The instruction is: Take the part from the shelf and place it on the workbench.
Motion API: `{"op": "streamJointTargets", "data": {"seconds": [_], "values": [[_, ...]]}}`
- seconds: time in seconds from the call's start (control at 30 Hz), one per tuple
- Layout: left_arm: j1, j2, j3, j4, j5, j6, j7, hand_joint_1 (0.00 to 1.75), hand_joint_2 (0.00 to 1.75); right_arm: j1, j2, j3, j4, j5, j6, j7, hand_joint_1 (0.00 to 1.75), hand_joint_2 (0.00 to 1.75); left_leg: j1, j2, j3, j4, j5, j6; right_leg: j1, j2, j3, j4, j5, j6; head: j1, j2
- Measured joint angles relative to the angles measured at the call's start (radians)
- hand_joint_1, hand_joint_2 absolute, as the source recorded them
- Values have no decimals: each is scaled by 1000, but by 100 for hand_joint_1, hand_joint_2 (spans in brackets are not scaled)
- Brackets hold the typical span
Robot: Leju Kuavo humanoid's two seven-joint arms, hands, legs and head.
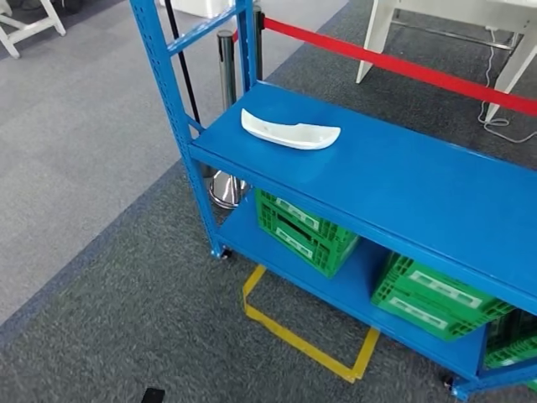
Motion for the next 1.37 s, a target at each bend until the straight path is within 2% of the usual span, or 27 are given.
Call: {"op": "streamJointTargets", "data": {"seconds": [0.1, 0.17, 0.2, 0.27, 0.3, 0.33, 0.37, 0.4, 0.47, 0.53, 0.6, 0.67, 0.73, 0.8, 0.83, 0.87, 0.9, 0.97, 1.03, 1.1, 1.13, 1.17, 1.2, 1.23, 1.27, 1.3, 1.37], "values": [[-1, -1, 2, 1, 0, 0, 2, 0, 0, -3, 2, -1, 0, -6, 0, -3, 0, 0, 0, -3, 6, -14, 4, 11, 1, -1, 10, -10, -18, 15, -1, 0], [-4, -3, 3, 1, 0, 0, -1, 0, 0, -6, 2, -3, -1, -13, 0, -4, 0, 0, 5, -4, 21, -29, 1, 19, 1, -3, -6, 29, -46, 23, 0, 0], [-6, -4, 3, 1, 0, 1, -2, 0, 0, -7, 2, -4, -1, -16, 0, -5, 0, 0, 6, -3, 28, -33, -3, 23, 0, -4, -37, 83, -71, 26, 1, 0], [-9, -5, 3, 1, 0, 1, -4, 0, 0, -7, 2, -6, -1, -19, 0, -5, 0, 0, 5, 2, 37, -35, -14, 30, 0, -4, -129, 221, -114, 30, 1, 0], [-10, -6, 3, 1, 0, 1, -5, 0, 0, -6, 2, -8, -1, -21, 1, -5, 0, 0, 5, 4, 43, -35, -20, 31, 0, -4, -169, 266, -113, 31, 1, 0], [-10, -7, 3, 1, 0, 1, -6, 0, 0, -4, 2, -10, -1, -23, 1, -6, 0, 0, 5, 8, 51, -35, -27, 31, 0, -5, -191, 274, -89, 31, 1, 0], [-10, -7, 3, 1, 0, 1, -6, 0, 0, -3, 2, -11, -1, -24, 1, -7, 0, 0, 5, 12, 61, -35, -34, 30, 0, -9, -193, 241, -46, 31, 1, 0], [-9, -8, 4, 1, -1, 1, -6, 0, 0, -3, 2, -13, -1, -26, 1, -8, 0, 0, 5, 18, 73, -35, -43, 28, 0, -21, -178, 176, 9, 30, 1, 0], [-10, -9, 4, 1, -1, 2, -6, 0, 0, -7, 2, -14, -1, -29, 2, -10, 0, 0, 1, 31, 92, -34, -58, 20, 6, -57, -139, 63, 76, 25, 1, 0], [-11, -9, 4, 1, -2, 3, -6, 0, 0, -13, 3, -14, -1, -29, 4, -11, 0, 0, -3, 48, 98, -33, -65, 11, 11, -67, -124, 29, 84, 17, 1, 0], [-12, -9, 4, 1, -2, 3, -4, 0, 0, -13, 3, -15, -1, -28, 6, -11, 0, 0, -4, 65, 101, -34, -70, 4, 9, -46, -123, 23, 89, 8, -1, 0], [-14, -9, 4, 1, -2, 3, -2, 0, 0, -10, 3, -15, -1, -26, 9, -11, 0, 0, -1, 52, 93, -4, -96, -6, 4, -29, -120, 20, 92, -1, -4, 0], [-14, -8, 4, 1, -2, 3, -1, 0, 0, -11, 3, -15, -1, -26, 11, -12, 0, 0, 4, 23, 48, 104, -157, -16, 2, -11, -118, 18, 93, -9, -7, 0], [-12, -8, 4, 1, -2, 3, 0, 0, 0, -12, 3, -17, -1, -26, 12, -12, 0, 0, 7, 11, -10, 228, -202, -20, 2, 10, -117, 18, 92, -12, -8, 0], [-12, -8, 4, 1, -2, 3, 0, 0, 0, -12, 3, -18, -1, -26, 12, -12, 0, 0, 8, 9, -23, 251, -198, -19, 2, 21, -116, 18, 92, -12, -8, 0], [-12, -8, 4, 1, -2, 3, 1, 0, 0, -11, 3, -20, -1, -26, 12, -12, 0, 0, 7, 5, -18, 232, -173, -16, 3, 34, -114, 18, 92, -12, -8, 0], [-12, -8, 4, 1, -2, 3, 1, 0, 0, -11, 3, -20, -1, -26, 12, -12, 0, 0, 7, -3, 3, 179, -133, -11, 3, 47, -112, 18, 92, -12, -7, 0], [-12, -7, 4, 1, -4, 3, 1, 0, 0, -13, 3, -22, -1, -26, 13, -11, 0, 0, 8, -50, 59, 43, -65, 1, 2, 72, -110, 19, 92, -10, -7, 0], [-12, -6, 4, 1, -7, 2, 1, 0, 0, -15, 4, -24, -1, -27, 14, -10, 0, 0, 7, -84, 88, -28, -50, 8, -1, 95, -117, 18, 94, -1, -7, 0], [-13, -7, 4, 1, -8, 1, 1, 0, 0, -14, 3, -27, -1, -27, 15, -9, 0, 0, 8, -71, 95, -46, -52, 11, -4, 117, -126, 14, 100, 13, -8, 0], [-14, -7, 4, 1, -9, 0, 1, 0, 0, -12, 3, -28, -1, -27, 15, -8, 0, 0, 10, -60, 99, -56, -48, 14, -4, 112, -131, 14, 97, 18, -7, 0], [-15, -7, 5, 1, -9, 0, 1, 0, 0, -11, 2, -29, -1, -27, 15, -8, 0, 0, 13, -49, 103, -66, -44, 17, -1, 92, -140, 27, 86, 23, -4, 0], [-15, -8, 5, 1, -10, -1, 1, 0, 0, -12, 2, -29, -1, -26, 15, -7, 0, 0, 16, -37, 106, -76, -39, 20, 1, 64, -158, 61, 63, 28, -1, 0], [-15, -8, 5, 1, -11, -2, 1, 0, 0, -13, 2, -29, -1, -24, 14, -5, 0, 0, 16, -26, 108, -79, -38, 22, 0, 30, -184, 113, 32, 31, 2, 0], [-14, -8, 5, 1, -12, -2, 1, 0, 0, -15, 2, -29, -1, -23, 12, 0, 0, 0, 15, -15, 108, -80, -38, 23, -1, 9, -215, 178, -1, 36, 5, 0], [-13, -8, 5, 1, -13, -2, 3, 0, 0, -16, 2, -29, -1, -21, 11, 6, 0, 0, 15, -4, 108, -80, -39, 24, -3, -1, -242, 236, -24, 40, 5, 0], [-13, -7, 5, 1, -15, -1, 6, 0, 0, -16, 2, -30, -1, -21, 8, 20, 0, 0, 15, 8, 108, -80, -39, 24, -6, -7, -261, 283, -30, 46, 5, 0]]}}
